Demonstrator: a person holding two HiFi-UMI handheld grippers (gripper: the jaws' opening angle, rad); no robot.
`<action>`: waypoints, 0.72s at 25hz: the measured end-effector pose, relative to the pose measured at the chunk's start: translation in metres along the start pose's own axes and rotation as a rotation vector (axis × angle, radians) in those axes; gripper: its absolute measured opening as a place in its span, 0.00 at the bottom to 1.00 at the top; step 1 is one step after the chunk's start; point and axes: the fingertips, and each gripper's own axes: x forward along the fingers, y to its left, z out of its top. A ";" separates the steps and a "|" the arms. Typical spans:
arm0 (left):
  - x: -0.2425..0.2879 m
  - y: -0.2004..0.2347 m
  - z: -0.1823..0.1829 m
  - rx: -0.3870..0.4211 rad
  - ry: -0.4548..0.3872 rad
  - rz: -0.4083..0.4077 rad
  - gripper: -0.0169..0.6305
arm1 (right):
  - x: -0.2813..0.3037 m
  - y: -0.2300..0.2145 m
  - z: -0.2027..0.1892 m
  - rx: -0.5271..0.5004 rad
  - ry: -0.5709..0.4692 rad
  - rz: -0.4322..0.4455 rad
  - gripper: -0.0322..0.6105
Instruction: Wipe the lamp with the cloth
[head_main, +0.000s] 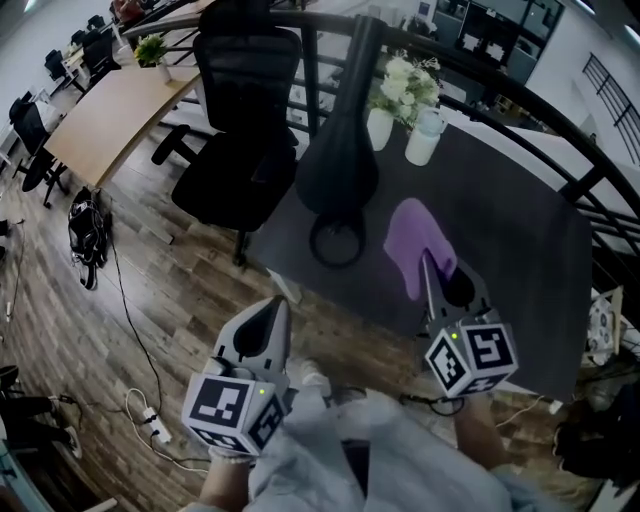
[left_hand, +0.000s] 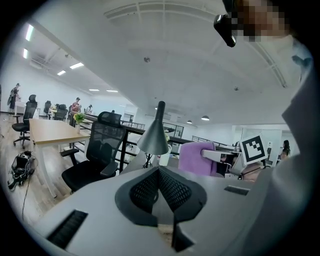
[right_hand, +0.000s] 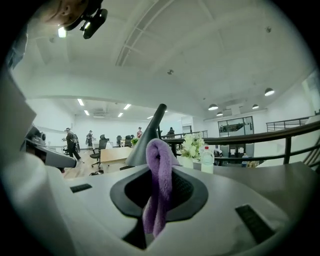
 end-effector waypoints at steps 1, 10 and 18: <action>0.003 0.005 0.002 -0.001 0.009 -0.003 0.03 | 0.007 -0.003 0.004 -0.010 -0.005 -0.014 0.13; 0.024 0.047 0.015 0.016 -0.009 -0.034 0.03 | 0.075 -0.026 0.043 -0.081 -0.066 -0.103 0.13; 0.034 0.070 0.006 -0.003 0.043 -0.071 0.03 | 0.117 -0.029 0.055 -0.096 -0.061 -0.122 0.13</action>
